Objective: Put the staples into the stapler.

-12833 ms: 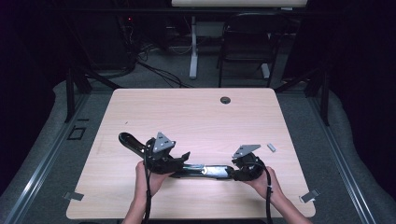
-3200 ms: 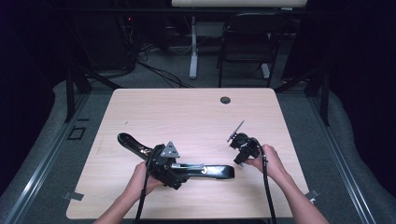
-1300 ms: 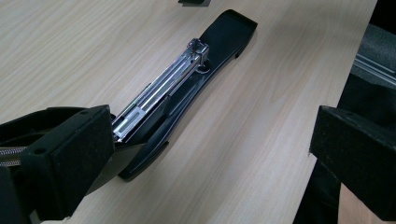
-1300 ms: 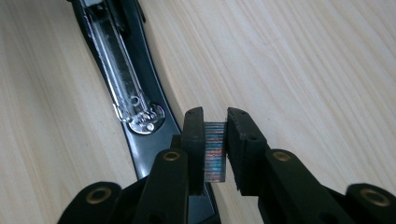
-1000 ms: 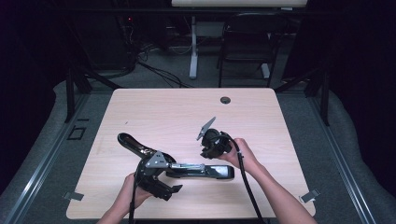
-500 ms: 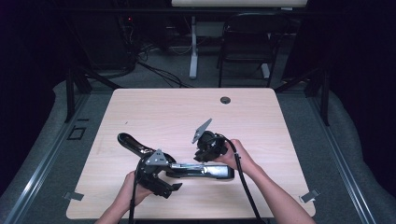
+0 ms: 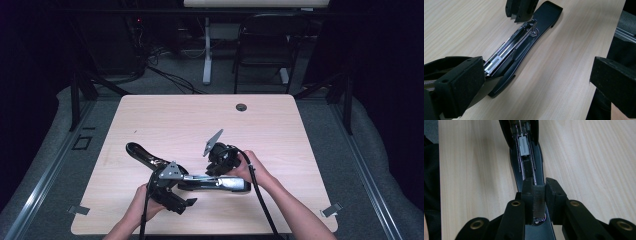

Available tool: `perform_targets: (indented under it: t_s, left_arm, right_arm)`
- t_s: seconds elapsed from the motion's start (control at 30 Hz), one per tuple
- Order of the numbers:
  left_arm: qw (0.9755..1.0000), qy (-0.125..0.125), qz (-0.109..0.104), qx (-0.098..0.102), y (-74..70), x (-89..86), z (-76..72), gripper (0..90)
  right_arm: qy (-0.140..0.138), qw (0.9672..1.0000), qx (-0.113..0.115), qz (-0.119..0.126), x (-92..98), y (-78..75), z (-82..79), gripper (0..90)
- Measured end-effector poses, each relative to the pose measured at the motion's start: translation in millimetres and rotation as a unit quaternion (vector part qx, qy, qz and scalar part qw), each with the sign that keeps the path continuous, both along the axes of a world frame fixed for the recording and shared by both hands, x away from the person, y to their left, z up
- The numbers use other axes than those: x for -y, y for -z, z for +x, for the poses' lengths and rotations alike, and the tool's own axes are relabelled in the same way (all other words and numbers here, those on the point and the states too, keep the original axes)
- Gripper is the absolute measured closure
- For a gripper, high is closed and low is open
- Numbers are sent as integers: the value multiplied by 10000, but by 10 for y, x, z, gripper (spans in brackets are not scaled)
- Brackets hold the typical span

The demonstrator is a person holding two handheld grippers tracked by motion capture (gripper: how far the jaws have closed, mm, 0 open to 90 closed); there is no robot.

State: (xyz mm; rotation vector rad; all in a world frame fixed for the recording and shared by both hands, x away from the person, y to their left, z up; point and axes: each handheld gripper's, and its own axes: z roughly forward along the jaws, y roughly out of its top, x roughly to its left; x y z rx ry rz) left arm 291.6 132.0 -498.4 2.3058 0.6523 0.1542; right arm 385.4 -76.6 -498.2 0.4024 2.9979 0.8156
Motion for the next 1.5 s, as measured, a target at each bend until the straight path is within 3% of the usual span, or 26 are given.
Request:
perform_targets:
  t_s: [1.5]
  left_arm:
    - [9999, 57, 102, -15, -1, 31, -2, 0]
  right_arm:
    - [-201, 9993, -113, -307, -35, 113, -16, 767]
